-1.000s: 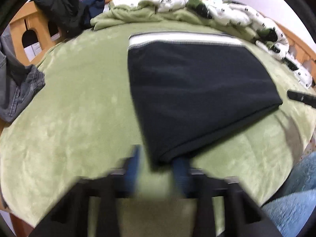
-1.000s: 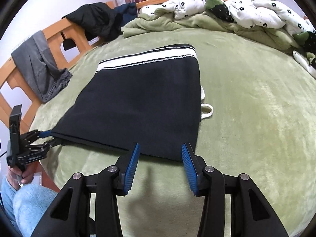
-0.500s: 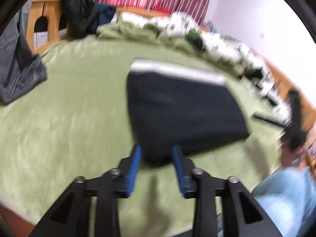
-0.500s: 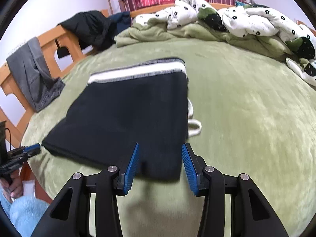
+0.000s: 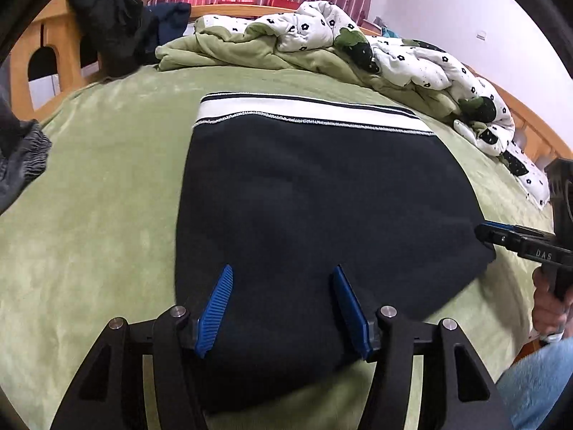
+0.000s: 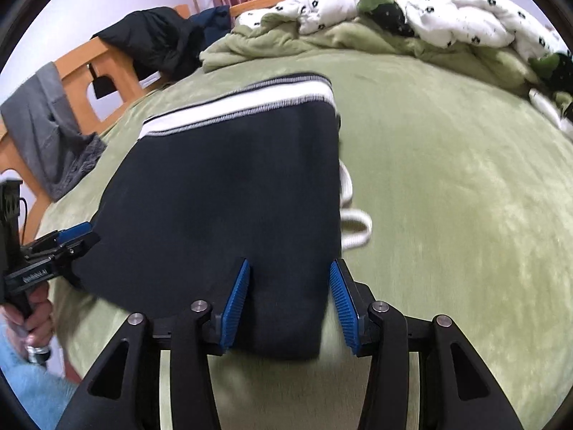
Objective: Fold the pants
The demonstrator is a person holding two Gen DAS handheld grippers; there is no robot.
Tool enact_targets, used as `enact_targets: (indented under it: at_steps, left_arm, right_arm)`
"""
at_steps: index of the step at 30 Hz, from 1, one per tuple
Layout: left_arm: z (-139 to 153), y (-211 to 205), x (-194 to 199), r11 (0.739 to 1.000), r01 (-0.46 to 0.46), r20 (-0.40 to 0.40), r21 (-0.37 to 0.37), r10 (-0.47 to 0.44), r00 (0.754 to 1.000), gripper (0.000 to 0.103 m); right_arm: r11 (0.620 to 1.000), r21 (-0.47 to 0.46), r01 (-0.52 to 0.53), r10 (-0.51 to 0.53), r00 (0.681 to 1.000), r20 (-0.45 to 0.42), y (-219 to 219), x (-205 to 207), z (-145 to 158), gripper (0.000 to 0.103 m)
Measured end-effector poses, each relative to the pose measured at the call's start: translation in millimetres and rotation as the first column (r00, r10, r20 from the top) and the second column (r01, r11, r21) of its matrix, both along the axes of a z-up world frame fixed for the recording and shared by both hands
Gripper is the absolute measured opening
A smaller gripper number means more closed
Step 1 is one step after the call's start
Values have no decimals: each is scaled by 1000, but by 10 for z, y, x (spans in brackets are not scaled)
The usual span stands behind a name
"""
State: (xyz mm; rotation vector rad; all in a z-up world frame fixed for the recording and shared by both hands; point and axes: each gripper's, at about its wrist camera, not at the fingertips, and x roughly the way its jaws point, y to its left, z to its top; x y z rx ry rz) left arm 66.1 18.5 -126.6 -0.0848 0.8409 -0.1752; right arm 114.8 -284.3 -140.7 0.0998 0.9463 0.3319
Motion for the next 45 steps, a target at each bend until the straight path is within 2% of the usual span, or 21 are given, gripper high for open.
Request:
enact_targets:
  at_steps: [6,8,10,12,15,16,18,19,21,23,25,27,29,31,36,40,45]
  left_arm:
    - [91,60,-66,1000,-13,-74,-6,13,997,57]
    - [156,113,-108,1000,-25,-101,-13,24,995,59]
    - [287,162,-170,997,-39,-123,-66,30,992,59]
    - [487,179,-265,990,-45,-101,-136,31,994,59]
    - [800,103,-445,982,-41,-39,-183,34,999,66]
    - [907,63,-537,980,-40,-14,-197,38,999,72]
    - [1044,11,-700,976,-44,17,-216,49,999,74]
    - [1081,-23,-787,973,-51,21,-224,57,998,75]
    - [1111,-100,-956,979,-68,23,-194,74,997,77]
    - [1112,-147,-1081,987,-68,37,-146,74,997,77]
    - [1157,-145,-1216,993,-97,51,-68,101,994,77]
    - [1207,-112,-1336,994,-83,68,-68,87,994,79]
    - [1192,-113,-1387,995,-70,43,-67,73,996,79]
    - [1174,-104,-1441,994,-95,29,-56,97,995,79]
    - [1294,-66,-1622,991,-131,109,-24,132,985,79]
    - [1350,-126,-1671,991,-134,127,14,131,983,79]
    - [1403,-168,-1738,990,-139,134,21,135,982,79]
  right_arm:
    - [997,10,78,-78,997,2,-158,-126,41,46]
    - [994,-3,112,-112,993,27,-192,-220,191,45]
    - [992,-1,126,-126,990,55,-193,-313,399,45]
    - [989,11,150,-150,984,97,-184,-423,671,45]
    - [984,-9,177,-173,970,171,-51,-642,1082,47]
    - [984,-17,179,-173,964,201,22,-752,1226,49]
    - [984,-20,175,-166,957,238,152,-910,1414,50]
    - [984,-18,178,-168,954,250,205,-1012,1485,55]
    - [983,0,182,-176,950,257,257,-1182,1554,64]
    - [984,10,180,-176,948,266,301,-1350,1569,78]
    - [978,-38,206,-188,941,281,383,-1499,1554,89]
    - [978,-56,201,-177,942,287,438,-1630,1527,94]
    - [981,-53,187,-166,946,279,477,-1727,1506,100]
    - [979,-61,194,-170,945,280,495,-1825,1516,100]
    - [984,-70,167,-145,958,248,552,-1952,1506,100]
    - [982,-69,173,-154,963,222,539,-2029,1483,100]
    - [982,-67,178,-161,964,212,536,-2065,1500,100]
